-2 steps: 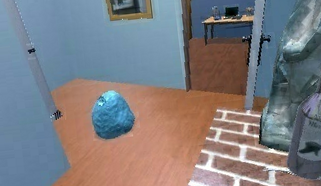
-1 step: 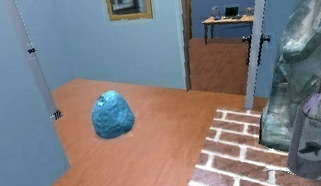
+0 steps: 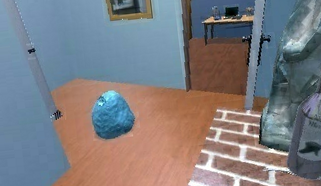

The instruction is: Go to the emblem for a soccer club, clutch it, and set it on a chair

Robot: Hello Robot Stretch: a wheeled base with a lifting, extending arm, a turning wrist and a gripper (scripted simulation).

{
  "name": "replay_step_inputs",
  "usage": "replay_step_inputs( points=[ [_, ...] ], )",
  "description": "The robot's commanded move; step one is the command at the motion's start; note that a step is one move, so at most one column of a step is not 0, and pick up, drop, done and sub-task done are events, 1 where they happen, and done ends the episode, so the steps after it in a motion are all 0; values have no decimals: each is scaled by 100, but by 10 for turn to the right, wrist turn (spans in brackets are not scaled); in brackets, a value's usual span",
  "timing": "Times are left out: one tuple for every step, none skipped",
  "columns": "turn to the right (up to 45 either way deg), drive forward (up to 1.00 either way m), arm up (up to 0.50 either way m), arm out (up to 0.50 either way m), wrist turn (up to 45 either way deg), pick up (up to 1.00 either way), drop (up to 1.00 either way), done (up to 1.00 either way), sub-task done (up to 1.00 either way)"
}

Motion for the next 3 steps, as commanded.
replay_step_inputs(
  points=[
    [0, 0, 0, 0, -210, 0, 0, 0, 0],
    [0, 0, 0, -38, 0, 0, 0, 0, 0],
    [-450, 0, 0, 0, 0, 0, 0, 0, 0]
  ],
)
